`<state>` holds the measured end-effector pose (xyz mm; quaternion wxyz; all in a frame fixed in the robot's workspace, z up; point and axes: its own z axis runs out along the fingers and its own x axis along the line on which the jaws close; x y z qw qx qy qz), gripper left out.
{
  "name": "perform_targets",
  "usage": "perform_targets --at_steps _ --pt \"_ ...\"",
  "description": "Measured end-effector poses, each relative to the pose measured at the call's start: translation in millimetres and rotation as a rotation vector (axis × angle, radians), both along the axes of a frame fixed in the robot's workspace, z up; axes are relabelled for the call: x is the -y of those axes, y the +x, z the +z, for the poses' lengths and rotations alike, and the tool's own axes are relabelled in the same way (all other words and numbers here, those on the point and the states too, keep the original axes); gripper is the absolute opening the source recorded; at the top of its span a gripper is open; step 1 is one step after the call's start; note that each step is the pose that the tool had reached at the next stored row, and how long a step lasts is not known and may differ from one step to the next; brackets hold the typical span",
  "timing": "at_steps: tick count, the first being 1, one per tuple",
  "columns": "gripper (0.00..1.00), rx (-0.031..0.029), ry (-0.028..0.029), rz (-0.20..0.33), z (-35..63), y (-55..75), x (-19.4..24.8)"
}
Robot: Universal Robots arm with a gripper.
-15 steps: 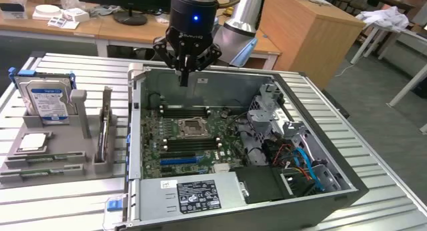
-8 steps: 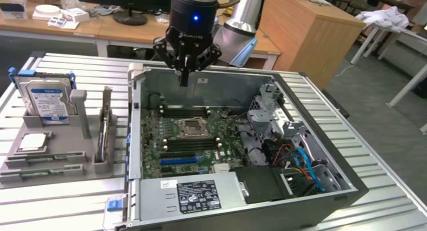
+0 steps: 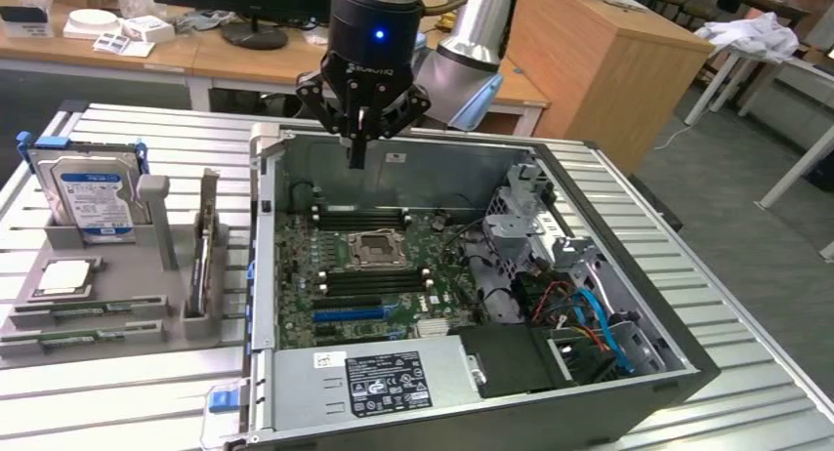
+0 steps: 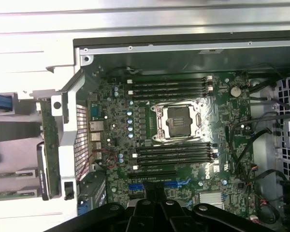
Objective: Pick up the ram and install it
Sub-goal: 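Reach for the ram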
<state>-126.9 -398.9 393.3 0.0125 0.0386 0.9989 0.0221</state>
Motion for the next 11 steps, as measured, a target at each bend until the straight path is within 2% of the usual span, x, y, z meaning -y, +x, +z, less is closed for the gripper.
perform_targets --at_steps 11 --pt "0.11 0.0 0.0 -0.007 -0.1 -23.4 0.0"
